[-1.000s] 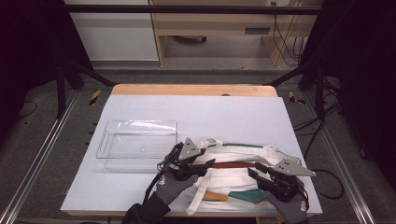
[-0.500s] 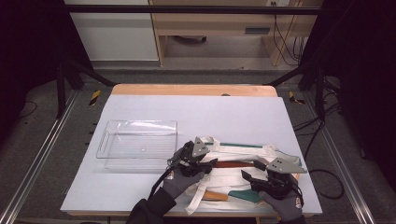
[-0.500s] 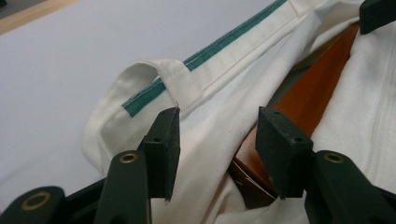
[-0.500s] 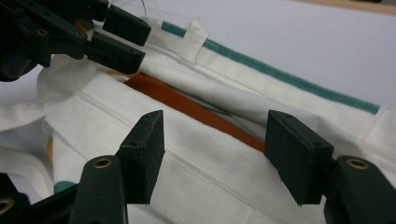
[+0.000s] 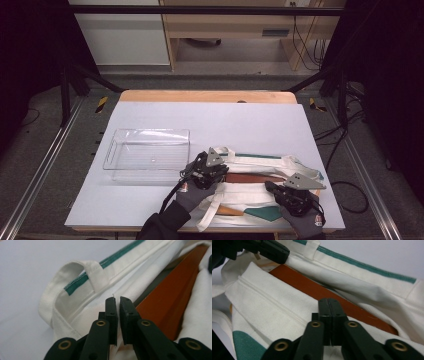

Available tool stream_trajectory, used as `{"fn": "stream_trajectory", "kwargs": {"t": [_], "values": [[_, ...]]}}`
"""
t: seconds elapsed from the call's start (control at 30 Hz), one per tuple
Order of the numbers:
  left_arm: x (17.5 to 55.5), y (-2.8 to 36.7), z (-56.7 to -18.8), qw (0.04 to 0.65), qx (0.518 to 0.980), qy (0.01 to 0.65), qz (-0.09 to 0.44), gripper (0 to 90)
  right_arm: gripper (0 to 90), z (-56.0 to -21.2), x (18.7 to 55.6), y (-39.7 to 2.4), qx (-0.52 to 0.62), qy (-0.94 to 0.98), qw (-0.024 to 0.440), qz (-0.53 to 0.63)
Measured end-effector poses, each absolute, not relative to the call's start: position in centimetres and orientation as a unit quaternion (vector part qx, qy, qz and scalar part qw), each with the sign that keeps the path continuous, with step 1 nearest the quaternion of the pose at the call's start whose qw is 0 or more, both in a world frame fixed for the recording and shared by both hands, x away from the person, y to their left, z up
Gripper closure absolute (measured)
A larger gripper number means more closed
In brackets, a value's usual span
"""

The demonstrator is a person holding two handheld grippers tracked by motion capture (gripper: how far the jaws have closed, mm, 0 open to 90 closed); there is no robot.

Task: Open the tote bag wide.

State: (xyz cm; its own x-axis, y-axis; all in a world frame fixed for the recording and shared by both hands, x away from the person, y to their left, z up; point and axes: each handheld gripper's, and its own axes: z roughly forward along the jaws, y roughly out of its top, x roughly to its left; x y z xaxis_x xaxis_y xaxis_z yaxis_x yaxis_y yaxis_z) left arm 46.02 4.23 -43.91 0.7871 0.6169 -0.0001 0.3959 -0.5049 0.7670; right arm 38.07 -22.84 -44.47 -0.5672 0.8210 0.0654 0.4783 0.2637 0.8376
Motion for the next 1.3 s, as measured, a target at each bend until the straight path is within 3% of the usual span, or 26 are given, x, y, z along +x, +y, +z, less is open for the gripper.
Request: {"fn": "stream_trajectory", "kwargs": {"t": [0.33, 0.7, 0.93, 1.1, 1.3], "values": [[46.6, 4.5, -44.0, 0.430, 0.820, 0.337, 0.169, 88.0, 90.0, -43.3, 36.6, -23.6, 0.410, 0.782, 0.162, 0.441], [47.0, 4.0, -45.2, 0.433, 0.797, 0.382, 0.179, 87.9, 90.0, -46.9, 35.2, -24.2, 0.434, 0.802, 0.118, 0.393], [46.7, 4.3, -44.9, 0.446, 0.791, 0.378, 0.178, 85.5, 90.0, -47.4, 35.3, -24.0, 0.431, 0.805, 0.125, 0.388], [45.7, 6.0, -43.1, 0.477, 0.780, 0.369, 0.167, 76.6, 79.8, -45.5, 34.7, -24.7, 0.415, 0.788, 0.148, 0.430], [42.6, 6.9, -41.9, 0.482, 0.798, 0.326, 0.160, 79.9, 71.6, -41.5, 35.0, -26.8, 0.428, 0.737, 0.240, 0.465]]}}
